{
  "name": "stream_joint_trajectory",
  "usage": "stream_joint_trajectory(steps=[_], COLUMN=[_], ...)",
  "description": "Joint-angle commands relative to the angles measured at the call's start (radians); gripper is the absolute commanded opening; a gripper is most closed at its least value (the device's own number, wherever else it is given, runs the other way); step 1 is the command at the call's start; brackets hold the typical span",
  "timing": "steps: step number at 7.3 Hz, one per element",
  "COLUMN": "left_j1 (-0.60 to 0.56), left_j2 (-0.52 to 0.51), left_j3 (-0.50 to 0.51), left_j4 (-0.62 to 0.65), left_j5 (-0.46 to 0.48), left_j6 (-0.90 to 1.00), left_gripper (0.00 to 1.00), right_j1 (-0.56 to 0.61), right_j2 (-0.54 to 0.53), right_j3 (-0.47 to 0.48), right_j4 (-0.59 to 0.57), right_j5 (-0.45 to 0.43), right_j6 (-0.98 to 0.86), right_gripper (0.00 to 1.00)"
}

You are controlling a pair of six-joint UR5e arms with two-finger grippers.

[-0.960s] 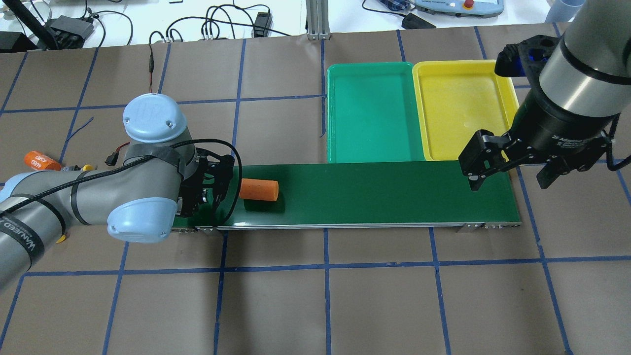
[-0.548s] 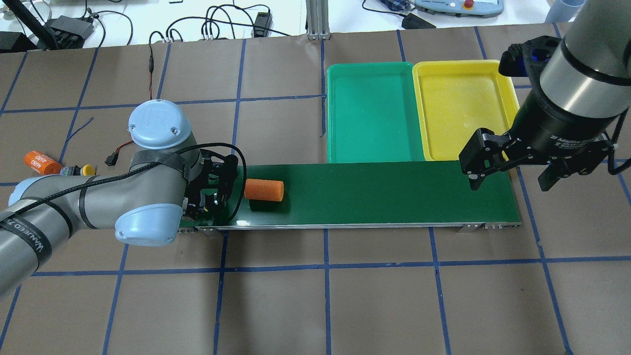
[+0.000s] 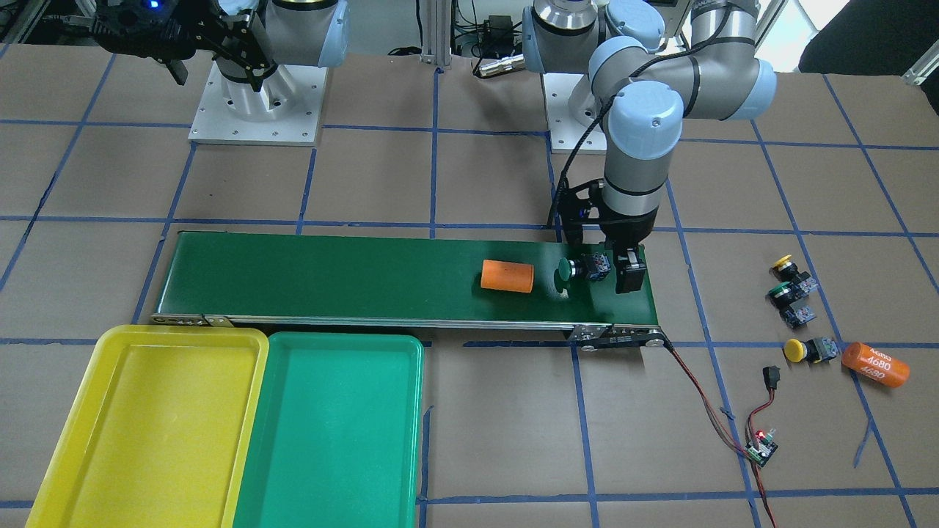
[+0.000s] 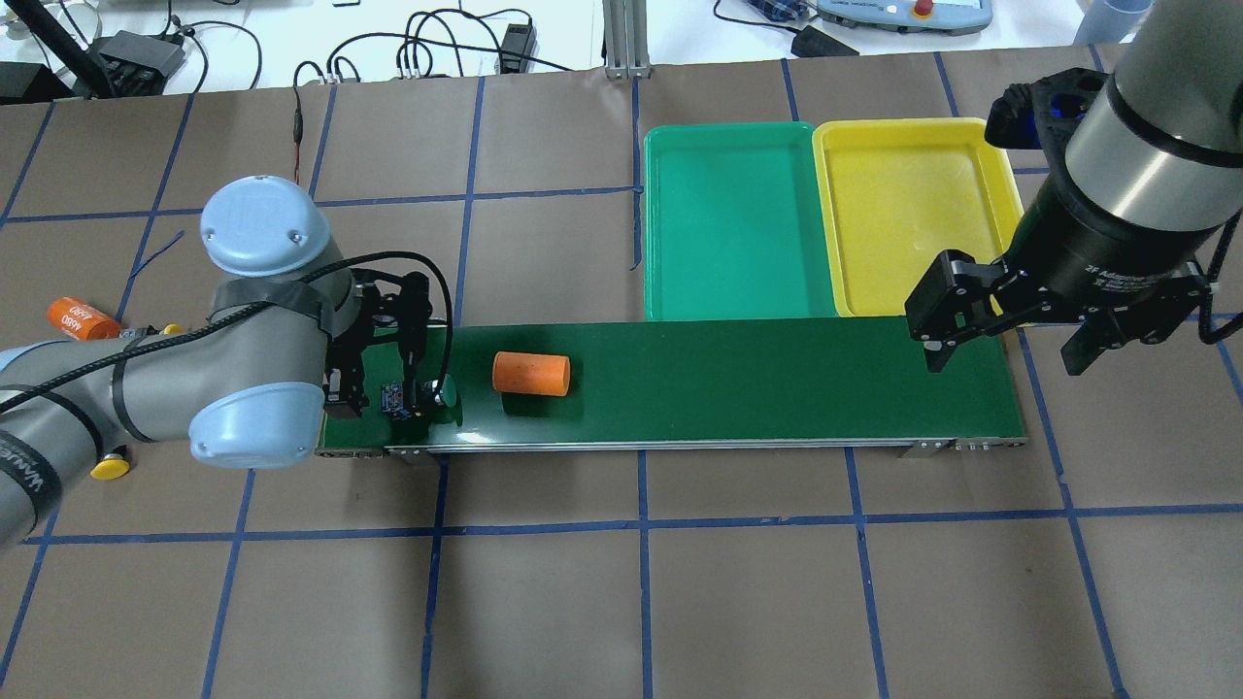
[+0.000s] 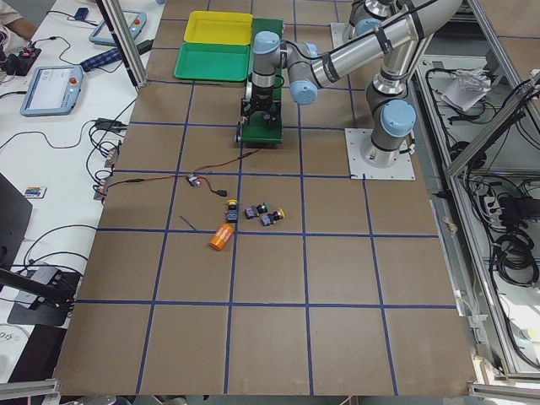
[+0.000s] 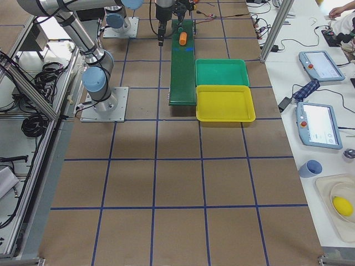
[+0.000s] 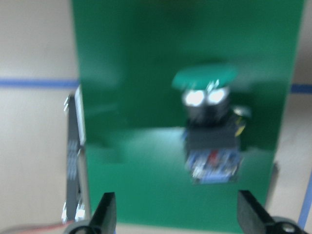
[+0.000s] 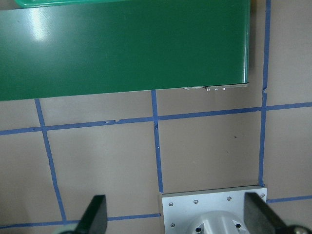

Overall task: Sort buttons by color to trays
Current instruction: 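Place the green button on the belt with the left gripper, then return the left gripper to the pile and grasp a yellow button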

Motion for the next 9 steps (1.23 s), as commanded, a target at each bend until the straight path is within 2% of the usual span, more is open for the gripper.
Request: stream_joint_trajectory(steps=[1,3,5,7,9], left_j1=[0.187,0.280,0.345,0.405,0.451], left_j2=[-0.037,-0.124,-0.241,-0.338,-0.433], left_j3=[0.047,0.131,0.248,0.343,0.362], left_j4=[0.007,0.054,0.051,0.037,0.042], left_j5=[-0.016,-0.048,-0.077,-0.117,-0.140], left_j6=[0.073,0.077,0.191,0.199,0.229], left_gripper=[0.91,0.87,0.87,0.87,0.82], right_j1=[-0.001,-0.003,-0.009,-0.012,-0.015], right_j2=[-0.001,0.002,0.008,0.010,0.003], right_j3=[0.000,0.001,0.006,0.007,0.023], right_j4=[0.000,0.000,-0.029,-0.031,-0.026], right_j5=[0.000,0.000,0.002,0.003,0.000], right_j6=[-0.001,0.018,0.019,0.019,0.018], right_gripper=[1.00,1.00,1.00,1.00,1.00])
